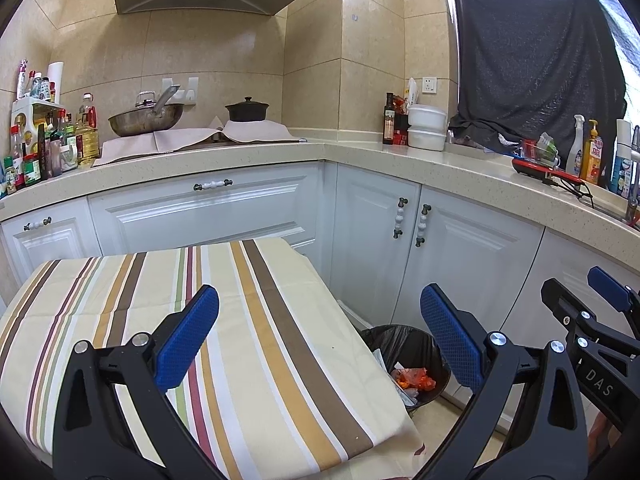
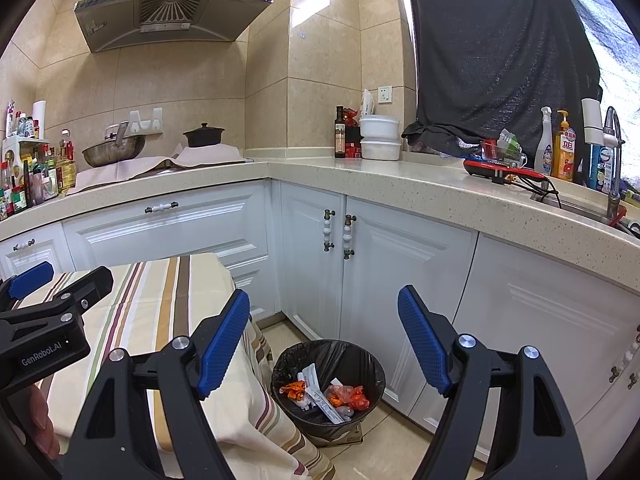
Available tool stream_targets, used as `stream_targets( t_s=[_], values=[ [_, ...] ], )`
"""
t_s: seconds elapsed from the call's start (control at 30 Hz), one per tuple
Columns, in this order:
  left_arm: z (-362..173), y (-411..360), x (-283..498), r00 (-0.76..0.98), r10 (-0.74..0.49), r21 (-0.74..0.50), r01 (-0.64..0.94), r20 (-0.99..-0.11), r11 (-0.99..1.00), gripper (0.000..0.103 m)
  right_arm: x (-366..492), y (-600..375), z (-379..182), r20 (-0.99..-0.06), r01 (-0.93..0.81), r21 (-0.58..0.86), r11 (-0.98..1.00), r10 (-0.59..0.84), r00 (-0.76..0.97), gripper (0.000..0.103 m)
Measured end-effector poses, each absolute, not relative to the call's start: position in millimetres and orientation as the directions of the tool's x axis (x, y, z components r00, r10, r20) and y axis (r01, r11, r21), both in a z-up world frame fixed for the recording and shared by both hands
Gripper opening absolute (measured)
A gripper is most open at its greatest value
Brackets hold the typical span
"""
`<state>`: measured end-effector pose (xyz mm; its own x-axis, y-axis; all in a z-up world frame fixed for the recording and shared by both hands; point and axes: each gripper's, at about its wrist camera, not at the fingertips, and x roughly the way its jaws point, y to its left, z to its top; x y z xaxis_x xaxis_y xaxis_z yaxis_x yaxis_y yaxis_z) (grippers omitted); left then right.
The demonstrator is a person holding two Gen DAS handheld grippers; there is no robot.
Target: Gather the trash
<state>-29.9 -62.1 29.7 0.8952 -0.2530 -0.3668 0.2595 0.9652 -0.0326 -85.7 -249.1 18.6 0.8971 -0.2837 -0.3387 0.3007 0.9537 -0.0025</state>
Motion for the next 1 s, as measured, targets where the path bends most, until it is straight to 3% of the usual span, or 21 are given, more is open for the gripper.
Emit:
stream_targets(
  t_s=[1.0],
  values=[
    [28.7, -60.0, -29.2, 0.897, -0.256, -0.043, 0.258, -0.36, 0.965, 0.098, -82.2, -247.9, 18.4, -0.337, 0.294, -0.013, 0.956, -0.281, 0.899, 0.075]
  ],
)
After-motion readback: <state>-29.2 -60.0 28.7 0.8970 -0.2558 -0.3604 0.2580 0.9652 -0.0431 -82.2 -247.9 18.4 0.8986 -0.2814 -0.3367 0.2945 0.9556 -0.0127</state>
